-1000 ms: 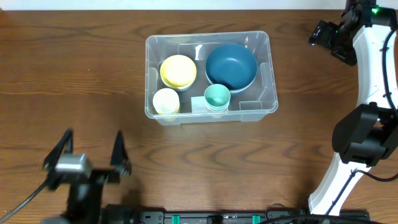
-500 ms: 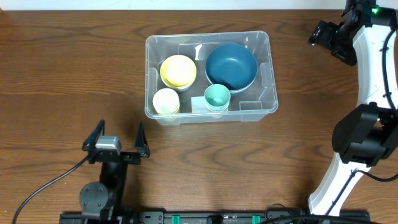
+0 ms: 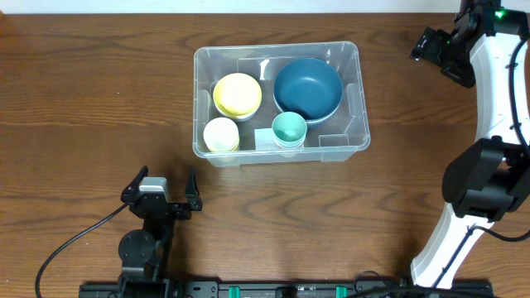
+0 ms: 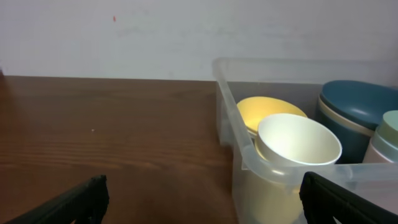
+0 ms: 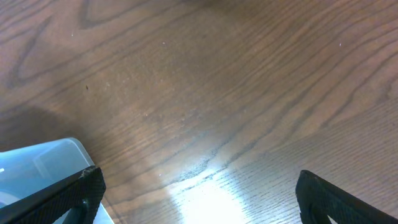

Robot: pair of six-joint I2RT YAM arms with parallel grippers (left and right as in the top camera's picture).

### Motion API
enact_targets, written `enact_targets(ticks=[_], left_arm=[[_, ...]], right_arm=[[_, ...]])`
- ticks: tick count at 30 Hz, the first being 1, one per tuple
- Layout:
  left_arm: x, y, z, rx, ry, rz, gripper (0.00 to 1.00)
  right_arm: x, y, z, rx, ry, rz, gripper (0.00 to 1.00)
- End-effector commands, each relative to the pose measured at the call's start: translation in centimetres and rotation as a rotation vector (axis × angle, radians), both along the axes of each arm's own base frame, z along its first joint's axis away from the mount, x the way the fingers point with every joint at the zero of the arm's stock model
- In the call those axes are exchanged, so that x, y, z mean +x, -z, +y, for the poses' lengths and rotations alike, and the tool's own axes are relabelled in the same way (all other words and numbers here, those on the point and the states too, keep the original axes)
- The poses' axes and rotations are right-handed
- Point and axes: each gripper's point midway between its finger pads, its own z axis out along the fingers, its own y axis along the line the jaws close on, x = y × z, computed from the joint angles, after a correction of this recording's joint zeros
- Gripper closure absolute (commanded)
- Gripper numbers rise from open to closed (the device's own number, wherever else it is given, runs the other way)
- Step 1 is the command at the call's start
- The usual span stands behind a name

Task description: Pack container

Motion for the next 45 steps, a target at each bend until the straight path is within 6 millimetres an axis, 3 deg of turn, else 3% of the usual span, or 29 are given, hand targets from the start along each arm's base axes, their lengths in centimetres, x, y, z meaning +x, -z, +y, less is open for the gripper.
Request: enact_targets(ticks=[1,34,38,45], left_arm=[[-0.1,1.5,0.2,-0.009,-0.01,0.048,0.02],[-0.1,1.5,0.2,-0.01,-0.009,0.048,0.02],[-0.1,1.5,0.2,-0.01,-0.009,0.048,0.02],[-0.1,1.5,0.2,-0.01,-0.009,0.048,0.02]], right_arm=[[0.1,-0.3,0.2,0.006,0.007,-0.008,0.01],[0.1,-0.4,0.4,0.006,0.003,-0.011,0.01],[-0.2,-3.3,1.4,-0.003,-0.016,-0.071,0.01],[-2.4,-13.0,6.7,-0.017,-0.124,-0.281,0.01]])
